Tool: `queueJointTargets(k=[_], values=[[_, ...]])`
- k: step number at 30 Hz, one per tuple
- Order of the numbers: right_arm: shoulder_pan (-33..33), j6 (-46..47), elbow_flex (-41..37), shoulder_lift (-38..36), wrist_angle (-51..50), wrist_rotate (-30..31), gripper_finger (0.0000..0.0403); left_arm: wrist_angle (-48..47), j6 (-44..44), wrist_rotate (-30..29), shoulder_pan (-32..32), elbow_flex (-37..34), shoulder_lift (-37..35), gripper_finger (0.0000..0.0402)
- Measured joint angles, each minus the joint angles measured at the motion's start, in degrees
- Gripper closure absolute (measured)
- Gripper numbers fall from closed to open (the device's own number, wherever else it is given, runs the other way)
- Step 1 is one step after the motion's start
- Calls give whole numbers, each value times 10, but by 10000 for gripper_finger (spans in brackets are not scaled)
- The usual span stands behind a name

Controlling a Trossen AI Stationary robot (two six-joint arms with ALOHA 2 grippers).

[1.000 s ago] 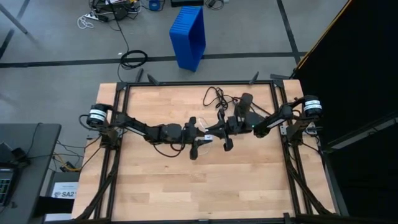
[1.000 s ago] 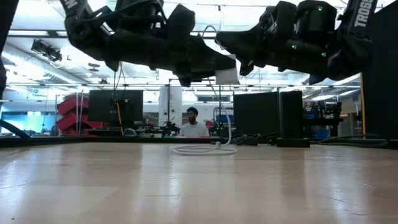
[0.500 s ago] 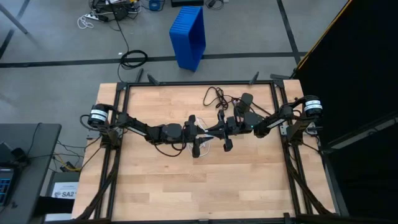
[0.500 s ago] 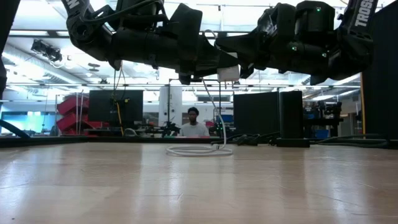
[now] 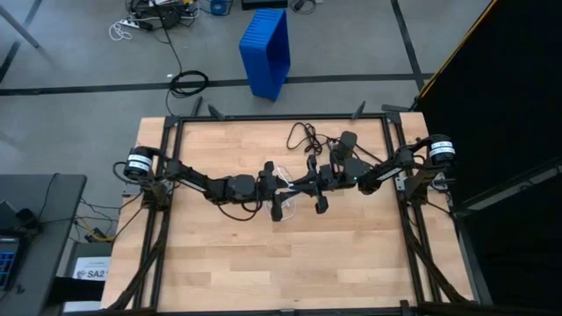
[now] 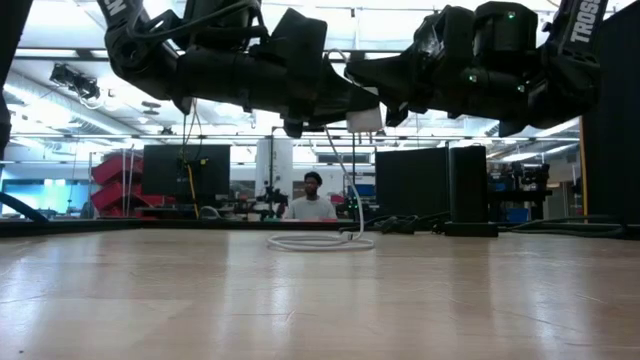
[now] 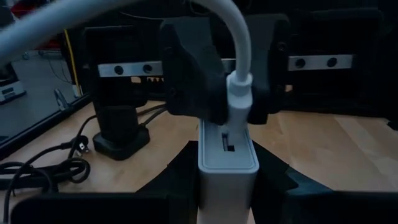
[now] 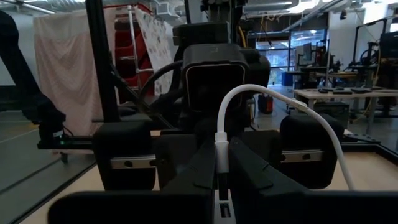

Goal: Insert USB
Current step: Insert the white charger cable into the white charger adapter

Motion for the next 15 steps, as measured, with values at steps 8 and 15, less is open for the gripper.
queueJointTargets(k=[8, 15], values=[[-1, -5, 0, 0, -12, -2, 403, -2, 0, 8, 0, -1, -2, 327], [-6, -9, 2, -2, -42, -3, 403, -39, 6, 13, 0, -2, -28, 327]])
